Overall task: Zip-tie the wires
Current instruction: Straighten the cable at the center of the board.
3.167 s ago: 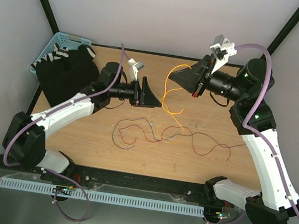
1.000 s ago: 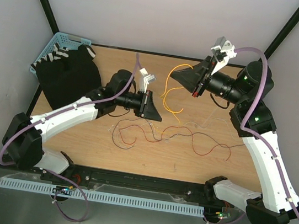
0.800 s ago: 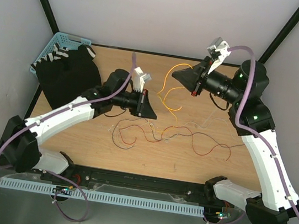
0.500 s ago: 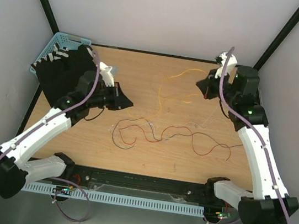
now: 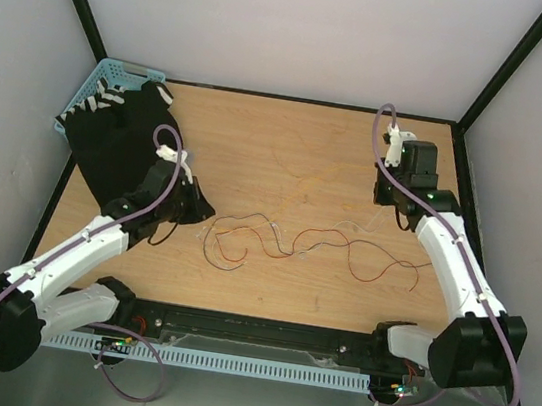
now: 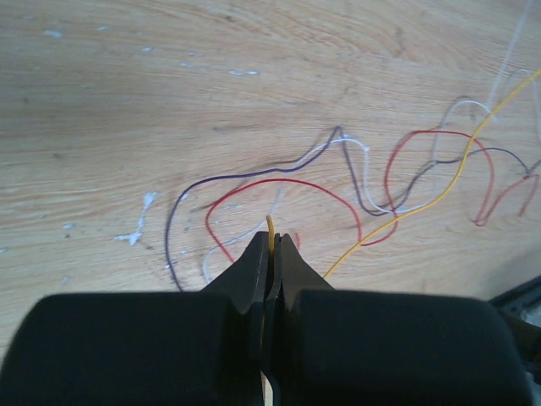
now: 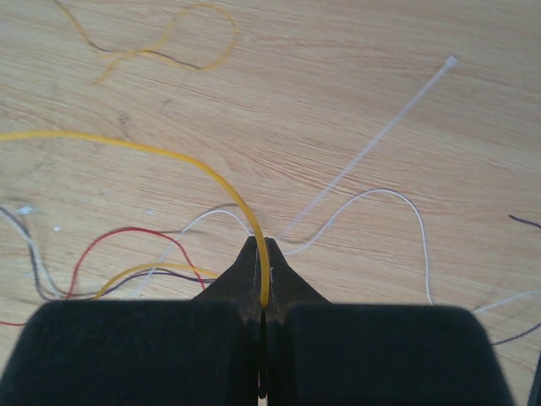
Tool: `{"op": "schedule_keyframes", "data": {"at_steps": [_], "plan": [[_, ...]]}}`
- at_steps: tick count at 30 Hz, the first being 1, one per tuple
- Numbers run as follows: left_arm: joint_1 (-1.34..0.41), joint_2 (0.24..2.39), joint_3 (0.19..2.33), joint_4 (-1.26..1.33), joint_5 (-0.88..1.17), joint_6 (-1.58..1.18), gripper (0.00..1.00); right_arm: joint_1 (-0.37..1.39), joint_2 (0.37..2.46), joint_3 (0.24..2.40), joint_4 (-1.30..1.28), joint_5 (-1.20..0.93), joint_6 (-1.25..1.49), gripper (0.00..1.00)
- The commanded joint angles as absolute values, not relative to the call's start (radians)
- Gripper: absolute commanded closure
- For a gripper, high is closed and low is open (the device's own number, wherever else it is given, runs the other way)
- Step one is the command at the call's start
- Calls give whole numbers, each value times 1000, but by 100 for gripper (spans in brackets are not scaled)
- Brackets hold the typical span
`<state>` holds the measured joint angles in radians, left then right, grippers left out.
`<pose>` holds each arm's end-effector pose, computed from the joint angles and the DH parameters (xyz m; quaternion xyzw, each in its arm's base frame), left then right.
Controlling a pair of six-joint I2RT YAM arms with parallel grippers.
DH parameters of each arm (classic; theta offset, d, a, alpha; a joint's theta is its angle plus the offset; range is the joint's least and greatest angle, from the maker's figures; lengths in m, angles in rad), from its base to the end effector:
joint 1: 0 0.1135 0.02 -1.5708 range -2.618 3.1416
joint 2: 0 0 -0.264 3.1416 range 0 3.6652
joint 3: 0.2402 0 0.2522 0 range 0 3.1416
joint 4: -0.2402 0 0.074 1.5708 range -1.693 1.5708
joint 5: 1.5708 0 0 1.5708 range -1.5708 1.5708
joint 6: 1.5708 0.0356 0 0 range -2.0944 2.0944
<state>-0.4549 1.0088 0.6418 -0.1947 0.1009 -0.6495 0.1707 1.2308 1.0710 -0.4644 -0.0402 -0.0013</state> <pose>0.1979 -0.1008 0.2467 -0.0607 0.8725 -0.2908 0.3879 0.2681 0.0477 0.3186 -0.0856 0.8858 0.0564 0.4526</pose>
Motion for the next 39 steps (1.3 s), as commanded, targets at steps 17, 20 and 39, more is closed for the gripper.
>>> {"op": "schedule_keyframes", "data": {"at_steps": [17, 20, 39], "plan": [[-416, 917, 559, -213, -55, -675, 100, 215, 1402, 991, -506, -146, 2, 100], [-416, 929, 539, -208, -44, -686, 100, 242, 1415, 985, -511, -140, 0, 99], [-416, 960, 492, -178, -92, -690, 100, 302, 1518, 991, -578, 37, -15, 90]]}}
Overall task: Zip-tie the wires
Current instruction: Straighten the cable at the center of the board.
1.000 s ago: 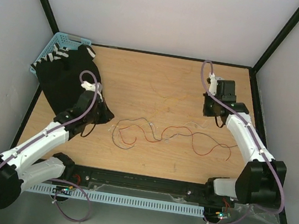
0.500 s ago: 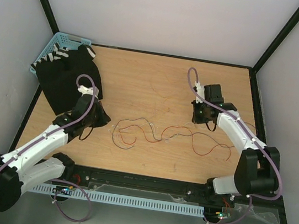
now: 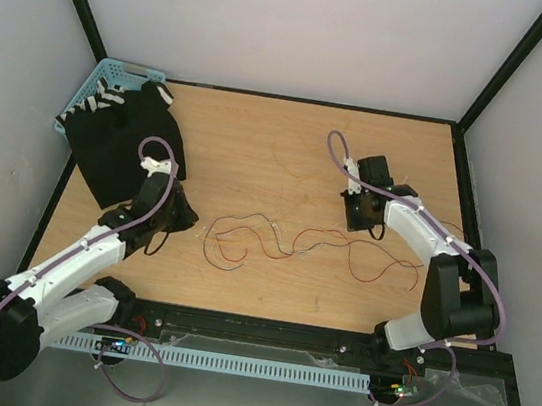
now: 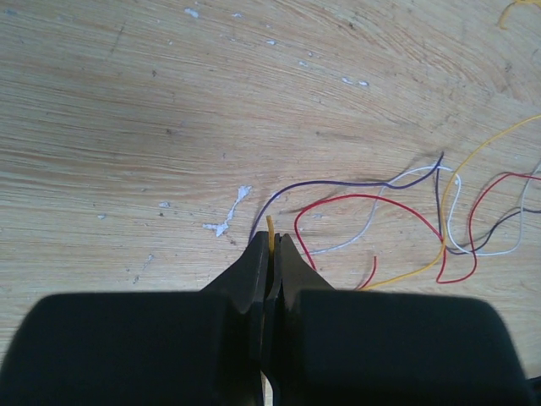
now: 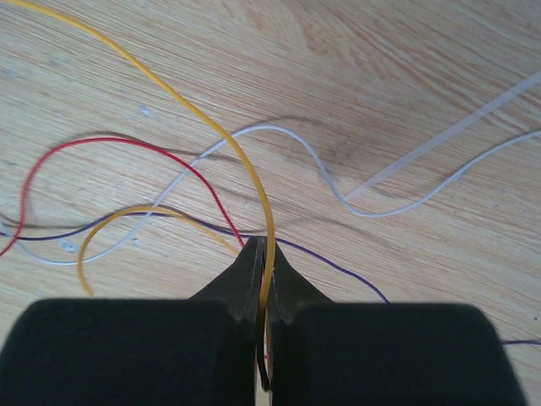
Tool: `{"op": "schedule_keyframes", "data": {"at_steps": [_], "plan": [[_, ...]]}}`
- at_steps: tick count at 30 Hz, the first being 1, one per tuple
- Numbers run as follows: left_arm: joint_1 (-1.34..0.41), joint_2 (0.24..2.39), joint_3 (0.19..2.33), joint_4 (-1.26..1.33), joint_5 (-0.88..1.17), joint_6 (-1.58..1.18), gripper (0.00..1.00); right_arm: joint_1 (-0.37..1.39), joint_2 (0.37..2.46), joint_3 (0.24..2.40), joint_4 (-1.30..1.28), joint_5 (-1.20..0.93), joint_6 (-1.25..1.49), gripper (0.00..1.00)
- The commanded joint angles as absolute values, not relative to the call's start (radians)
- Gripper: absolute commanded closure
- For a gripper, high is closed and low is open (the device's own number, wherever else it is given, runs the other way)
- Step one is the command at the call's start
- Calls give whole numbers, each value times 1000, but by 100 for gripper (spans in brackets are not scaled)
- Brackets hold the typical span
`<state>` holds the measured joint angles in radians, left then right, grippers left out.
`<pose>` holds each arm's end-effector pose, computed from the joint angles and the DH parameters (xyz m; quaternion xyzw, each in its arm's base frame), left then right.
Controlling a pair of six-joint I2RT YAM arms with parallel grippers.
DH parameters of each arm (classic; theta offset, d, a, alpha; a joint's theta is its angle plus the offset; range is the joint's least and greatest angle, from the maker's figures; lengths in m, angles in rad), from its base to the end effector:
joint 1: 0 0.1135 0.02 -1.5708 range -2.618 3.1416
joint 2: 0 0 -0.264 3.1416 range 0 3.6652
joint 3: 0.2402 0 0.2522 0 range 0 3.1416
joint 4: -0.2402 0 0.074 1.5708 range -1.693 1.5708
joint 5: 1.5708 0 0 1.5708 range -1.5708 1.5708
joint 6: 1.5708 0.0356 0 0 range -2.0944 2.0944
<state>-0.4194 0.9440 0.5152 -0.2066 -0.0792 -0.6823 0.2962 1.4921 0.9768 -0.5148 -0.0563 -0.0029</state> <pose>0.1847 -0.0793 0.2151 -0.1346 0.8819 -0.2057 0.4023 0.2848 0.0890 0.2143 -0.1510 0.9514 0.0658 0.2601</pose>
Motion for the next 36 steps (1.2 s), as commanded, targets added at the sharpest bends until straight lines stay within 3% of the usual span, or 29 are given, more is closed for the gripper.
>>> {"op": "schedule_keyframes", "data": {"at_steps": [1, 8, 20, 33, 36], "plan": [[-416, 965, 490, -174, -91, -692, 100, 303, 1522, 996, -584, 46, -19, 89], [-416, 997, 470, -144, -88, -711, 100, 302, 1574, 1070, -658, 203, -38, 86], [-416, 1020, 471, -135, -82, -723, 100, 301, 1541, 1156, -736, 282, -63, 84], [-417, 1075, 449, -99, -84, -729, 100, 303, 1690, 1151, -768, 240, -75, 71], [-417, 1092, 455, -89, -76, -731, 94, 302, 1681, 1159, -771, 239, -71, 65]]}}
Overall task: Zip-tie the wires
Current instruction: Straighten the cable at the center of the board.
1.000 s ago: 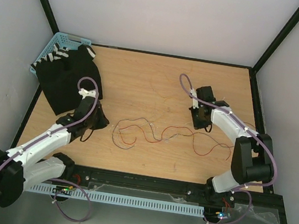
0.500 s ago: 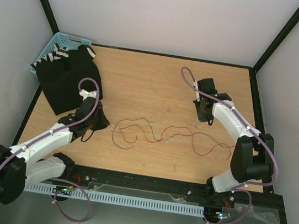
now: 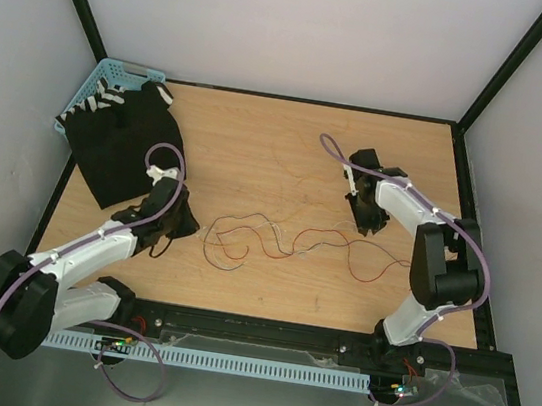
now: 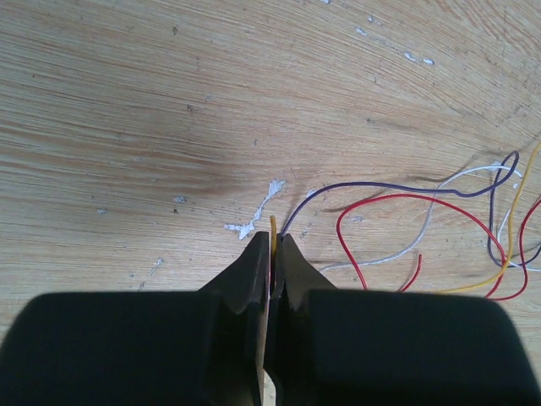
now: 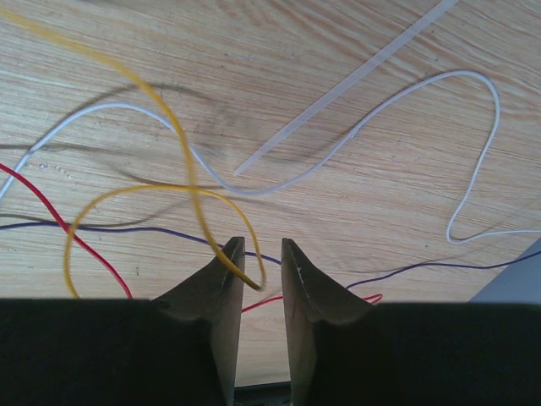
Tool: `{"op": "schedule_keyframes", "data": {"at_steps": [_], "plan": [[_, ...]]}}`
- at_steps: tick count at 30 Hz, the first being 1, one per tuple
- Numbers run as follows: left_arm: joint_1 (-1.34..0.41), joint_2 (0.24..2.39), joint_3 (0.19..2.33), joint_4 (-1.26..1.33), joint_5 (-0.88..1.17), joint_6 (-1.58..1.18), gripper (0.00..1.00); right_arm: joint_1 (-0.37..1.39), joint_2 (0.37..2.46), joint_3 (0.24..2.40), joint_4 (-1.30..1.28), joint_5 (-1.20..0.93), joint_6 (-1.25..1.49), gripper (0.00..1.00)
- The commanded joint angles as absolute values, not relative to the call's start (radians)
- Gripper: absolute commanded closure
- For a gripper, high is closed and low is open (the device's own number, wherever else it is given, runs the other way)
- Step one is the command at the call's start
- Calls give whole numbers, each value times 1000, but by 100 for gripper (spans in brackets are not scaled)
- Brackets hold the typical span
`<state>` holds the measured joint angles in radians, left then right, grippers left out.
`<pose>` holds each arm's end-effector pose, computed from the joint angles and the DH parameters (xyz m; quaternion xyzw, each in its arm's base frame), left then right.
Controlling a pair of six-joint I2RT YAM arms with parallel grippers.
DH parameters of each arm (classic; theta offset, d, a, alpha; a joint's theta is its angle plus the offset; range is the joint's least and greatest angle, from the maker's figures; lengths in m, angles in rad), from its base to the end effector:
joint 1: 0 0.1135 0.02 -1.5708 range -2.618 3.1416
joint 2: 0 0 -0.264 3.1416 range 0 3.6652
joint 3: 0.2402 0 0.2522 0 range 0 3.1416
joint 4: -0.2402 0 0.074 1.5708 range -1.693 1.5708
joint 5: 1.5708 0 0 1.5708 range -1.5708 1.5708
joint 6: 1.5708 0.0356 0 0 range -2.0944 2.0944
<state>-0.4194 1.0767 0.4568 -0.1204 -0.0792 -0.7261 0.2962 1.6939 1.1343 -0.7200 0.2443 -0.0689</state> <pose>0.1928 -0.0829 0.1786 -0.1554 0.9011 -0.1880 0.3584 0.3115 0.0860 0.1923 -0.1609 0.9689 -0.1035 0.1567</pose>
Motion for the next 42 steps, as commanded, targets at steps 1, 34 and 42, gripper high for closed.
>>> {"op": "schedule_keyframes", "data": {"at_steps": [1, 34, 42], "plan": [[-417, 1095, 457, -89, -76, -730, 91, 301, 1676, 1162, -771, 239, -69, 62], [-348, 790, 665, -258, -69, -506, 1, 302, 1711, 1312, -290, -104, 183, 9], [-345, 780, 674, -276, -35, -505, 1, 302, 1859, 1341, -126, -172, 327, 8]]}}
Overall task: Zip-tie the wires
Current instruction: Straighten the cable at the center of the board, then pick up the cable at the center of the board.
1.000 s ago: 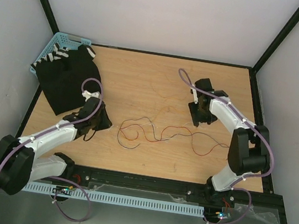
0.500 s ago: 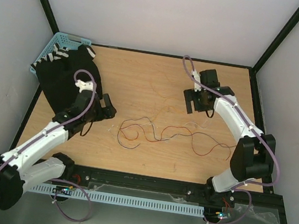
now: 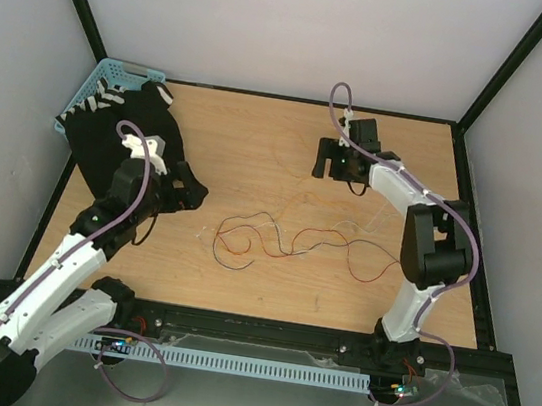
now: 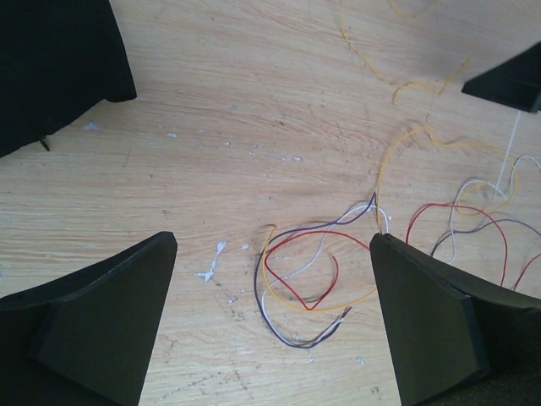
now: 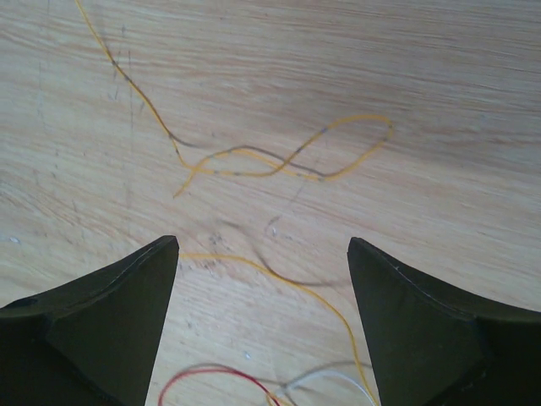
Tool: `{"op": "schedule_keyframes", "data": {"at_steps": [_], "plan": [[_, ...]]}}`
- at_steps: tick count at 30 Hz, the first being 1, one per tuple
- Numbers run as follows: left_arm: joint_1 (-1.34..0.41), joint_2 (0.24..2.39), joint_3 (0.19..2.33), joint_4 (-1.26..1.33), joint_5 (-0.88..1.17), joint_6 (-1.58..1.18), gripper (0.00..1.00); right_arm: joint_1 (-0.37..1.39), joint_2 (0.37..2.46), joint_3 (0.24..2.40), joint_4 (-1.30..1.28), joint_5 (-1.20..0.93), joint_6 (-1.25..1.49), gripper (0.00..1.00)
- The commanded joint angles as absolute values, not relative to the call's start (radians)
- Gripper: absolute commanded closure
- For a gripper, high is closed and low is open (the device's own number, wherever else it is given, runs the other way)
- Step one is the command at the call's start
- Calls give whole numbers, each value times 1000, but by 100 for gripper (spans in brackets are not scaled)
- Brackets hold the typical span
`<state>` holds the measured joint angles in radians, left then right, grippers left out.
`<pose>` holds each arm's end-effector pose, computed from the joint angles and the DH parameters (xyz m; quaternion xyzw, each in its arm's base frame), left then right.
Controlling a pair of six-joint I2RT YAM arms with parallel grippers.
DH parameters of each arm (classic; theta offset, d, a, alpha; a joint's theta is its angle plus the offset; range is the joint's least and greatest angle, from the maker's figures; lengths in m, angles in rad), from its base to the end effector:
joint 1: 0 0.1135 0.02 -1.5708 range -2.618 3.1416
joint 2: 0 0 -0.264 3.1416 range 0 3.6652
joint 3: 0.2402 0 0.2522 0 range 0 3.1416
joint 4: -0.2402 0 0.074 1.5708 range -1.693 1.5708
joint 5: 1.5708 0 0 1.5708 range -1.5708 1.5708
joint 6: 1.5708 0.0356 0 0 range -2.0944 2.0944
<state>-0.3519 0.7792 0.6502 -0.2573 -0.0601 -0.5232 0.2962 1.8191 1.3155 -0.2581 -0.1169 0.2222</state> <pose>0.1737 -0.0615 0.2857 -0.0876 0.8248 -0.2138 0.5160 0.3886 0.1229 0.2283 -0.0569 0.9162 0.1526 0.3660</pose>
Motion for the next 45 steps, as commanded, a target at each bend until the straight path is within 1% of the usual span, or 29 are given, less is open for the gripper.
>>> {"op": "schedule_keyframes", "data": {"at_steps": [1, 4, 8, 12, 14, 17, 18, 19, 21, 23, 26, 29, 34, 37, 40, 45], "plan": [[-345, 783, 674, -276, -31, -507, 1, 302, 1875, 1344, -105, -171, 338, 8], [-345, 790, 674, -276, -17, -514, 1, 302, 1931, 1375, -84, -150, 354, 9], [-345, 809, 677, -269, 0, -510, 1, 301, 1993, 1426, -59, -107, 362, 14], [-344, 822, 693, -267, 17, -487, 1, 302, 2053, 1489, -63, -121, 362, 36], [-344, 822, 699, -268, 26, -482, 1, 302, 2066, 1506, -73, -135, 360, 46], [-344, 818, 707, -268, 35, -481, 1, 302, 2057, 1517, -82, -139, 341, 68], [-344, 817, 711, -267, 42, -480, 1, 302, 2051, 1525, -88, -130, 331, 80], [-344, 816, 713, -266, 51, -481, 1, 302, 2043, 1533, -93, -123, 321, 88], [-344, 812, 716, -256, 62, -477, 1, 303, 2025, 1559, -109, -123, 303, 99], [-343, 808, 720, -243, 72, -473, 1, 305, 1997, 1587, -118, -139, 284, 100], [-344, 807, 744, -213, 90, -452, 1, 312, 1950, 1696, -133, -191, 264, 100], [-336, 816, 802, -178, 113, -443, 1, 324, 1915, 1876, -178, -251, 249, 100], [-310, 848, 922, -160, 158, -434, 1, 329, 1869, 2153, -181, -386, 297, 100], [-303, 870, 970, -154, 188, -409, 1, 329, 1862, 2274, -155, -456, 344, 100], [-302, 887, 969, -129, 220, -405, 1, 330, 1843, 2315, -47, -503, 409, 100], [-302, 885, 876, -16, 290, -434, 1, 330, 1809, 2317, 155, -546, 567, 100]]}}
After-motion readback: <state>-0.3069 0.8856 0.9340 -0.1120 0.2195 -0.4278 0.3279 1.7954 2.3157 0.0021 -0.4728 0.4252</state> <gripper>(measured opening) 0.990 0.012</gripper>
